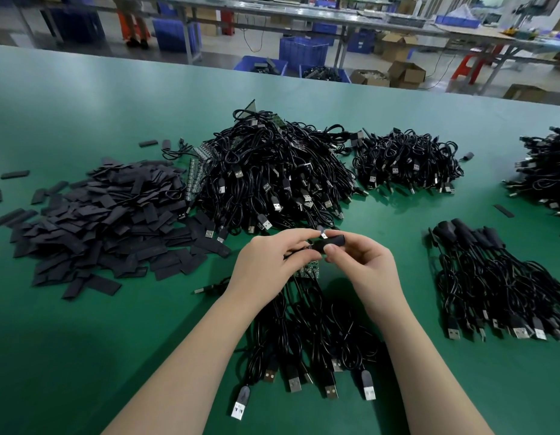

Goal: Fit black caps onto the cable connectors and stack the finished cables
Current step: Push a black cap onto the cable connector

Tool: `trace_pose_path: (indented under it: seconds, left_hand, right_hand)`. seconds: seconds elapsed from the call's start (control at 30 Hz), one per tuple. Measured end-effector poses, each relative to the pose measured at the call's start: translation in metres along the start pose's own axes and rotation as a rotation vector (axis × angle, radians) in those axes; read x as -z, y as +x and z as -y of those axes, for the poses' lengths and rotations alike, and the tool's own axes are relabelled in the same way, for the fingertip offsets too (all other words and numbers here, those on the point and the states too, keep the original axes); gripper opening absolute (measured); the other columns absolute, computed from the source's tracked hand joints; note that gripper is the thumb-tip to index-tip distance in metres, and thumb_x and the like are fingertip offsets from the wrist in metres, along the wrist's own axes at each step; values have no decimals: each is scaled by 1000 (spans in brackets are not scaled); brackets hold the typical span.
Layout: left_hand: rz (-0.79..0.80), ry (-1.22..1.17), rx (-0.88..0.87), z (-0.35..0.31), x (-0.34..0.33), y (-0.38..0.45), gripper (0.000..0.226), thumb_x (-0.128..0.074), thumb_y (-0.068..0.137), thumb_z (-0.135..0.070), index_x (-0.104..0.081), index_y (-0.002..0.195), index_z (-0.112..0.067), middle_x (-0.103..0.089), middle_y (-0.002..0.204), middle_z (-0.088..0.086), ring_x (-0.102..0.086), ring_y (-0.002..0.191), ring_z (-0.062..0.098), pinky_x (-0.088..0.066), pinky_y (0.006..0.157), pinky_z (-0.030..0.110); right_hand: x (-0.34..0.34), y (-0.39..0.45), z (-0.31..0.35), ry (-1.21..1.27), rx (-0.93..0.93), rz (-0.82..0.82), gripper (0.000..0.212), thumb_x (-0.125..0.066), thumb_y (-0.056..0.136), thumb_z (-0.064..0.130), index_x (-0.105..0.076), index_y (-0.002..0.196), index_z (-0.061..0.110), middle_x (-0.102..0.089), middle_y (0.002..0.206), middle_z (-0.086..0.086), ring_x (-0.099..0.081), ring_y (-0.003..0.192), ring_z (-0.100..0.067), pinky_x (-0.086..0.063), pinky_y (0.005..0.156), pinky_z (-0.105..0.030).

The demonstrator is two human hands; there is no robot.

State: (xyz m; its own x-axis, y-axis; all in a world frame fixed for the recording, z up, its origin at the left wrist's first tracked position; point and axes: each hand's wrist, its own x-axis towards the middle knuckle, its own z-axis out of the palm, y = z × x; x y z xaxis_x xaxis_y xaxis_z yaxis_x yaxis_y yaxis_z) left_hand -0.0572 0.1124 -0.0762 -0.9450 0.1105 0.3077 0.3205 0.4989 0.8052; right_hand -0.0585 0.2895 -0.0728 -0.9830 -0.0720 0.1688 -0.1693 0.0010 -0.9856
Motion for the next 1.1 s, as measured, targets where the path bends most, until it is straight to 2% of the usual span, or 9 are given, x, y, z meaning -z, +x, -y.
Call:
trace_pose_path:
  seconds: [0.13,0.27,0.37,0.43,0.5,0.6,0.83,0.97,1.1]
  left_hand:
    - [17,-5,-32,-4,-1,0,35,-60,80,-56,-57,114,-60,-71,101,-22,-58,100,-18,-52,89,20]
    - [28,-17,-32,-7,0,1,44,-62,78,-56,-50,120,-60,-65,106,-35,-59,102,-15,-50,91,20]
    - [-78,64,-61,-5,1,1,31,-70,80,-42,-64,110,-51,-67,98,-30,-62,92,-8,-55,82,28]
    - [-143,119,-85,-2,2,1,21,-77,79,-34,-73,99,-41,-68,89,-26,-63,85,-4,-55,77,28]
    - [-139,159,-78,-1,3,1,21,-79,79,-34,-75,98,-38,-68,90,-25,-62,86,-4,-54,77,26]
    - [-111,156,-33,0,1,1,24,-78,78,-37,-74,102,-39,-70,92,-23,-61,90,-6,-53,80,24]
    - [-130,134,-69,0,-1,0,18,-76,82,-30,-76,99,-35,-71,87,-19,-64,86,-2,-53,76,25]
    - [-149,96,-89,-2,0,0,17,-77,82,-25,-77,97,-33,-72,87,-19,-65,85,-2,-54,75,25]
    - [-159,113,-137,-5,0,-2,16,-73,81,-27,-78,96,-30,-73,87,-18,-65,84,-3,-54,74,23]
  right_hand:
    - [-1,-1,-2,-11,-24,16,30,-71,88,8,-78,91,37,-74,78,5,-68,76,-5,-54,76,-18]
    - [0,1,-4,94,-81,-32,21,-68,91,6,-78,92,25,-74,79,3,-66,69,-3,-52,69,-15]
    - [0,2,-6,177,-136,-79,13,-70,88,9,-77,94,18,-75,80,-2,-68,73,-7,-51,67,-16]
    - [-1,2,-5,256,-168,-110,12,-75,79,20,-78,90,19,-75,82,-2,-68,75,-8,-51,67,-17]
    - [0,3,-5,304,-183,-123,20,-74,72,28,-78,90,19,-75,85,-3,-68,76,-8,-50,67,-19]
    - [0,3,-5,311,-202,-100,18,-75,72,30,-80,88,23,-76,86,-2,-69,78,-8,-50,67,-19]
    - [-2,2,-6,189,-143,-68,13,-73,85,10,-79,91,20,-73,82,-1,-65,69,-8,-51,68,-16]
    - [-4,1,-5,190,-135,-73,17,-72,84,4,-79,86,19,-76,83,-2,-70,75,-8,-52,70,-14]
    - [-6,0,-2,160,-118,-79,16,-75,82,8,-80,82,24,-75,77,0,-71,80,-7,-52,73,-13]
